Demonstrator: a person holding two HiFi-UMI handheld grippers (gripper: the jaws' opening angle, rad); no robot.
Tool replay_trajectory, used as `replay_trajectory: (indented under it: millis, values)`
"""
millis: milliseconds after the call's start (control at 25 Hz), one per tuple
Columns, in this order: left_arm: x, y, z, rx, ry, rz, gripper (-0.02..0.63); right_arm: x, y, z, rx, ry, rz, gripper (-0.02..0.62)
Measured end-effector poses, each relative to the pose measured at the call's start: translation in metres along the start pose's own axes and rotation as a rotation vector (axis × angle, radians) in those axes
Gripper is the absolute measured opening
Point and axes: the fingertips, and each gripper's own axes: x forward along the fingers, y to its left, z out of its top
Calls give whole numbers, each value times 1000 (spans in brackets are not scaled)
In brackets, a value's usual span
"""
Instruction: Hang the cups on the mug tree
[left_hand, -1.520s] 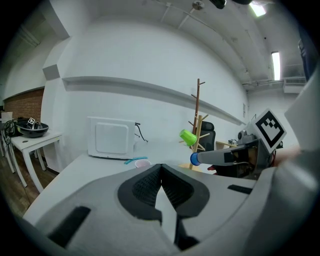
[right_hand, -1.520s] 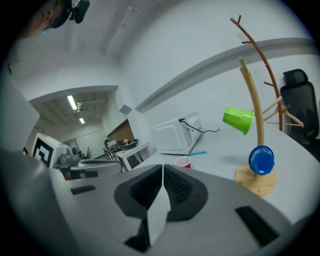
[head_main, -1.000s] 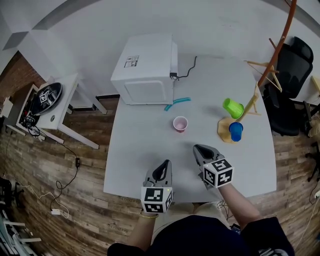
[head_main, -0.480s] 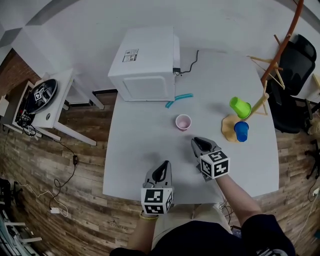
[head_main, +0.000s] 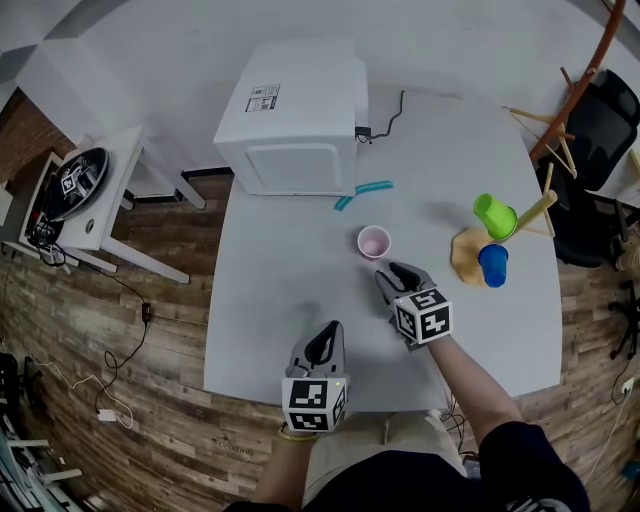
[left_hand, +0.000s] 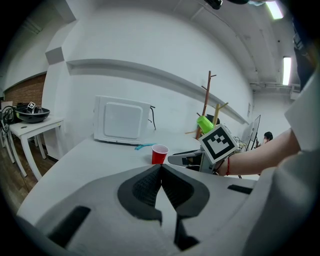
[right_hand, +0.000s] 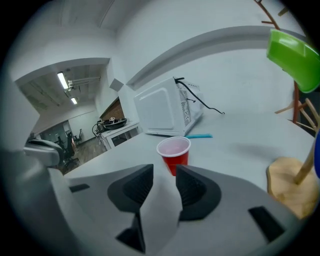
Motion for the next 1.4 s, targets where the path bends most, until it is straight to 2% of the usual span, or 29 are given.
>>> replay_trajectory:
  millis: [240,440,1120,1400]
  values:
    - [5,5,-3,-7,3,1,20,22,-6,-5,-40,40,-11,207]
    - [7,11,-6,-4,15,7,20,40,-13,-7,-50,73,-17,249]
    - [6,26,-15,-19,33,28,20,79,-26,-7,-158,144,-39,270]
    - [5,27,-17,-14,33,31,20,83,-33,-11,-164,165,-74,268]
